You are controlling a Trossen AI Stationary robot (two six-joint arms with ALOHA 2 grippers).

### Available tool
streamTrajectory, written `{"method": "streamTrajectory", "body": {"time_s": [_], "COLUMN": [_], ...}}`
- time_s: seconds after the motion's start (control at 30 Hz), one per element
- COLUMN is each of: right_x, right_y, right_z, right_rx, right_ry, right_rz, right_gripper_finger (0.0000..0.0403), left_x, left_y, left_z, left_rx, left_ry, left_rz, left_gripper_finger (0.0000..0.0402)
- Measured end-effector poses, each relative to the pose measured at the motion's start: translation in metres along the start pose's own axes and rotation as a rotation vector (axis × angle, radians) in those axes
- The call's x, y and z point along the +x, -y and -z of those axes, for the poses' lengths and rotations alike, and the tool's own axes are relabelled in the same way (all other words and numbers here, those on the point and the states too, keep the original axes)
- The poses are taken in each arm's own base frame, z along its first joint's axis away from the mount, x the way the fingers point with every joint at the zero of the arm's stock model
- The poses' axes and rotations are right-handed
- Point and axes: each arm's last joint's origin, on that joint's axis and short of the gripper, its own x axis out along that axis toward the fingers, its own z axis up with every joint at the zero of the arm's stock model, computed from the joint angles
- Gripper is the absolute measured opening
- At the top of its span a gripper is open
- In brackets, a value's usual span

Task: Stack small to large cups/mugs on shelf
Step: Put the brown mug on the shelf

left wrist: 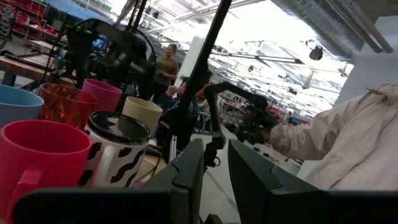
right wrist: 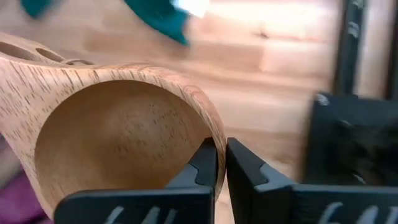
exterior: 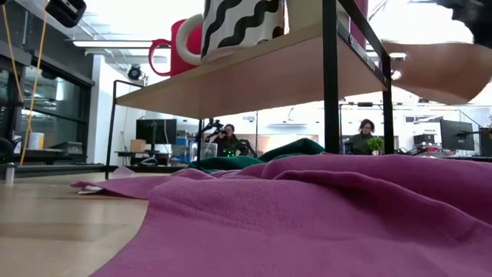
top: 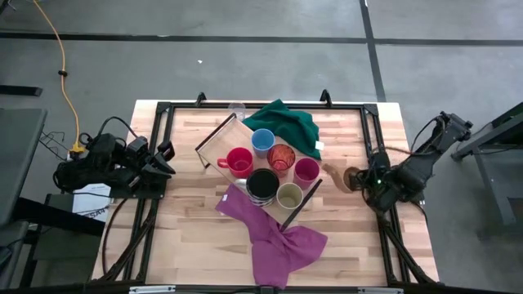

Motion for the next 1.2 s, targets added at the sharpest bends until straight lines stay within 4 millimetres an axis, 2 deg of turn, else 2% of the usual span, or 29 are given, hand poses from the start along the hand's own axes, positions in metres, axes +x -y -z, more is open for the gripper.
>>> {"method": "streamTrajectory", "body": {"time_s": [0.23,0.4,0.63,0.93,1.1,1.2], "right_x": [-0.016,-0.041,-0.076,-0.104,-0.108,-0.104], "right_y": [-0.001,-0.004,-0.013,-0.031,-0.042,-0.046], "right_z": [-0.031,-0.054,-0.08,-0.111,-0.127,-0.135], "right_rx": [0.032,0.017,-0.059,-0.217,-0.296,-0.339], "right_ry": [0.226,0.403,0.547,0.62,0.637,0.616], "right_rz": [-0.21,-0.342,-0.46,-0.537,-0.612,-0.629], "right_gripper_finger": [0.0,0.0,0.0,0.0,0.0,0.0], "left_x": [0.0,0.0,0.0,0.0,0.0,0.0], "left_y": [0.0,0.0,0.0,-0.003,-0.004,-0.004], "left_z": [0.0,0.0,0.0,-0.002,-0.002,-0.003], "left_rx": [0.0,0.0,0.007,0.017,0.02,0.02], "left_ry": [-0.004,-0.004,0.004,0.055,0.079,0.087], "left_rz": [0.007,0.007,-0.006,-0.101,-0.143,-0.159], "left_gripper_finger": [0.0065,0.0065,0.0065,0.0065,0.0065,0.0065]}}
